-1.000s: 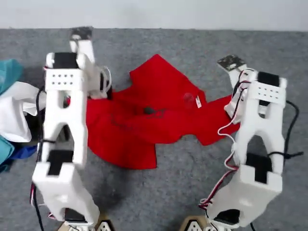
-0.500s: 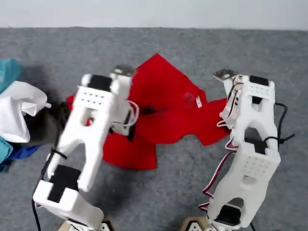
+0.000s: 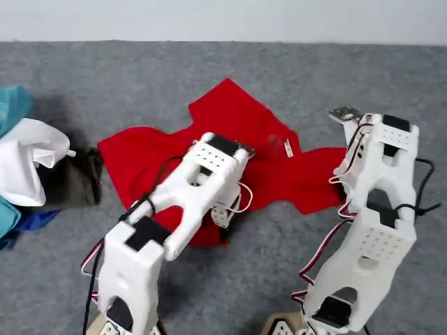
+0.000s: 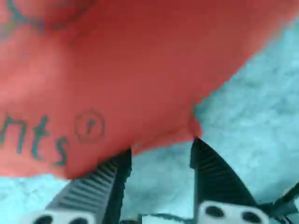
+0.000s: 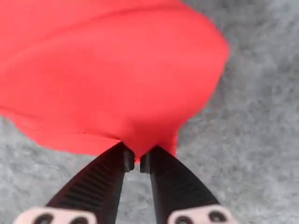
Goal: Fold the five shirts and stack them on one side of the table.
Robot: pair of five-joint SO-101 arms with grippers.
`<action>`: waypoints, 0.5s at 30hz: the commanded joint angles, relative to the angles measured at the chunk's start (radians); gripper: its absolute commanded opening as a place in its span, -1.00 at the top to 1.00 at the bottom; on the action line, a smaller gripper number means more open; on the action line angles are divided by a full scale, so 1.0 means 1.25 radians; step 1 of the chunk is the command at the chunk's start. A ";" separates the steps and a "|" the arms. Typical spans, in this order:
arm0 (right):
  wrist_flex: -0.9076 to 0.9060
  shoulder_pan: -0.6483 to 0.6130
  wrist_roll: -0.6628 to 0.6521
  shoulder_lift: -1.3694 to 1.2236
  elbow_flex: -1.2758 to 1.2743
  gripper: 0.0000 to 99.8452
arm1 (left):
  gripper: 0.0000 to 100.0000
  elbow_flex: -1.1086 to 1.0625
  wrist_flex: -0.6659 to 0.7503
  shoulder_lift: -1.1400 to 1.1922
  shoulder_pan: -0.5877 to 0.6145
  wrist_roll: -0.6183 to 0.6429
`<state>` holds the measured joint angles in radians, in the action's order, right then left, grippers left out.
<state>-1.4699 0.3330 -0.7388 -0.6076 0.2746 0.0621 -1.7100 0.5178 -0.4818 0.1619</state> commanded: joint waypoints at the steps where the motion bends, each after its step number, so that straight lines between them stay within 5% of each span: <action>1: -0.012 0.015 -0.045 0.061 0.034 0.98 | 0.61 0.116 -0.038 0.068 -0.032 0.018; 10: -0.010 0.020 -0.056 0.063 0.034 0.98 | 0.73 0.120 -0.037 0.163 -0.075 0.007; 15: -0.012 0.020 -0.056 0.063 0.034 0.98 | 0.97 0.118 -0.037 0.184 -0.069 -0.128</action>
<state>-1.4699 0.3391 -0.7986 -0.5907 0.2746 0.2171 -1.7269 0.7234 -0.5769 0.1082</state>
